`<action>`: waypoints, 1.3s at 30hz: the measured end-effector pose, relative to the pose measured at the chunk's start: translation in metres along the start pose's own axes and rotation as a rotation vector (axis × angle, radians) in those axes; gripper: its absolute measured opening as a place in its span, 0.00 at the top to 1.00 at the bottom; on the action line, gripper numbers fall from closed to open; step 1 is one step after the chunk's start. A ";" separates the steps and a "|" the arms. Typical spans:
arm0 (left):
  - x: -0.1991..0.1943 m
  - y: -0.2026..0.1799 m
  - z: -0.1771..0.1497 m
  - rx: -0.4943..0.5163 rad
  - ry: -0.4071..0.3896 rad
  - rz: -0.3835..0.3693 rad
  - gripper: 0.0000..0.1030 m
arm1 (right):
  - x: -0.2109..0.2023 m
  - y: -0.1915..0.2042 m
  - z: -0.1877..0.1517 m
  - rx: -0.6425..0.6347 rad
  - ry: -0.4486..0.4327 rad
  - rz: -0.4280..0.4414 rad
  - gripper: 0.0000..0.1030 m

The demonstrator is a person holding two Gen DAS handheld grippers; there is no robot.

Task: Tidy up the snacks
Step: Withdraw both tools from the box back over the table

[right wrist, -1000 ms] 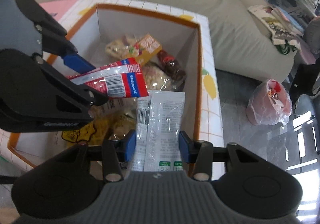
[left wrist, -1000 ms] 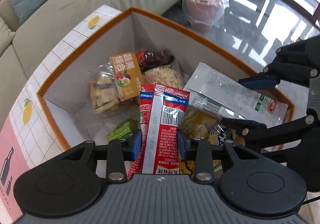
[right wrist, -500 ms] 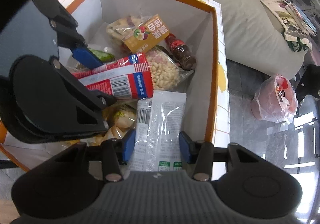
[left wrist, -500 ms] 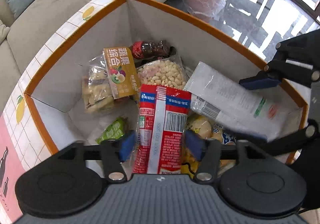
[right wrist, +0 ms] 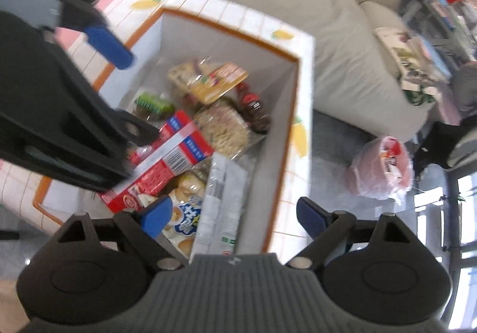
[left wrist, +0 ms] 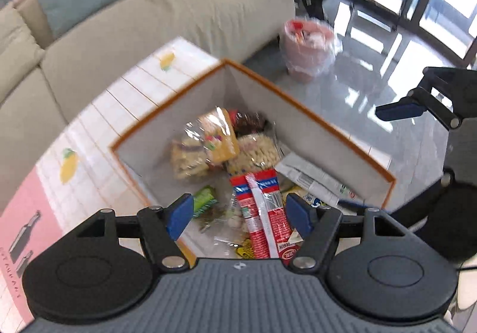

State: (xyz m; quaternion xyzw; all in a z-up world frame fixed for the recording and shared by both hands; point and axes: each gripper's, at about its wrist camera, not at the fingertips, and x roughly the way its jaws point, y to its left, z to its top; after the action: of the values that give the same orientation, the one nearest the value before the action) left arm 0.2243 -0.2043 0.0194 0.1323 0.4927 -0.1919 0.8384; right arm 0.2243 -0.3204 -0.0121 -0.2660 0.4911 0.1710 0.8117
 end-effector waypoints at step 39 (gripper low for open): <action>-0.113 0.044 -0.250 -0.459 -0.297 0.363 0.20 | -0.083 0.191 -0.072 0.456 -0.400 -0.018 0.10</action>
State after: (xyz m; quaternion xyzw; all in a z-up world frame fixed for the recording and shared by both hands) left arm 0.0001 -0.0409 0.0003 -0.0038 0.3640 0.0593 0.9295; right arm 0.0323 -0.2124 -0.0159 -0.0425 0.3449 0.0981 0.9325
